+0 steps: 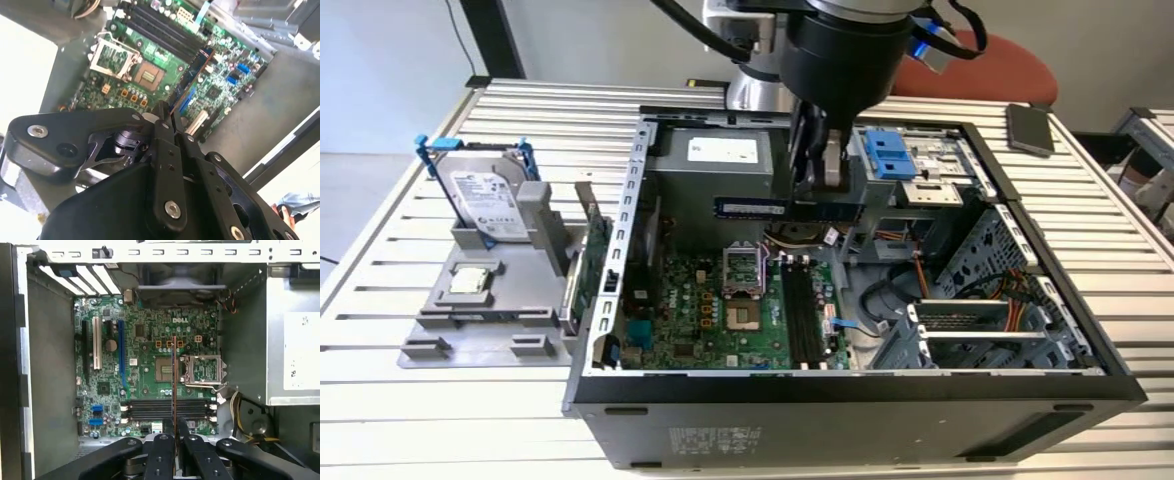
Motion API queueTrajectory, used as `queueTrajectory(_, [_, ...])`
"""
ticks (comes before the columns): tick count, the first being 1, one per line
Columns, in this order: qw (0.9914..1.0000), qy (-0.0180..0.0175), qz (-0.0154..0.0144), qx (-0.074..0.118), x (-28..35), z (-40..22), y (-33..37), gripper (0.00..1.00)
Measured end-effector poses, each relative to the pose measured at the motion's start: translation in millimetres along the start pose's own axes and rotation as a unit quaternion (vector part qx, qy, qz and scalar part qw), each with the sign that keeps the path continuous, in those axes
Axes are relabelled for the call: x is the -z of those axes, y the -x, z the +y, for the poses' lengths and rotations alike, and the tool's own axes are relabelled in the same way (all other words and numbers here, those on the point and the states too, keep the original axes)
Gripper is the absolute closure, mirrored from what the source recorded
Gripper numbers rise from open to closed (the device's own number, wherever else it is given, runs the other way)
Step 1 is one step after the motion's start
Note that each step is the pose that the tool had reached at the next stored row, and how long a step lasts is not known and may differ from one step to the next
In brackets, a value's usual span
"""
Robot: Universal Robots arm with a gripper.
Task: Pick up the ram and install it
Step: 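Pick up the ram and move it above insertion slot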
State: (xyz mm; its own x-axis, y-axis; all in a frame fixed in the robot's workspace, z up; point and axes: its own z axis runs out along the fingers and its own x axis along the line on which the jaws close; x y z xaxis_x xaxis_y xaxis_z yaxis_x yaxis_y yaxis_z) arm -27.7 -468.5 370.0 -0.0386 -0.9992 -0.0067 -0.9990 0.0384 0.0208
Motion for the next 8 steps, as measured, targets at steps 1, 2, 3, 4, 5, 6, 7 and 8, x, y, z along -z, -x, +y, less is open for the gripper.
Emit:
queueTrajectory(1, [1.0,0.0,0.0,0.0,0.0,-3.6,1.7,1.0])
queueTrajectory(2, [1.0,0.0,0.0,0.0,0.0,-7.4,3.5,1.0])
queueTrajectory(3, [1.0,0.0,0.0,0.0,-0.1,-11.0,5.1,1.0])
queueTrajectory(4, [1.0,0.0,0.0,0.0,-0.2,-15.0,6.8,1.0])
queueTrajectory(5, [1.0,0.0,0.0,0.0,-0.2,-18.7,8.2,1.0])
queueTrajectory(6, [1.0,0.0,0.0,0.0,-0.3,-22.2,9.5,1.0])
queueTrajectory(7, [1.0,0.0,0.0,0.0,-0.4,-25.7,10.8,1.0])
queueTrajectory(8, [1.0,0.0,0.0,0.0,-0.4,-29.5,11.9,1.0])
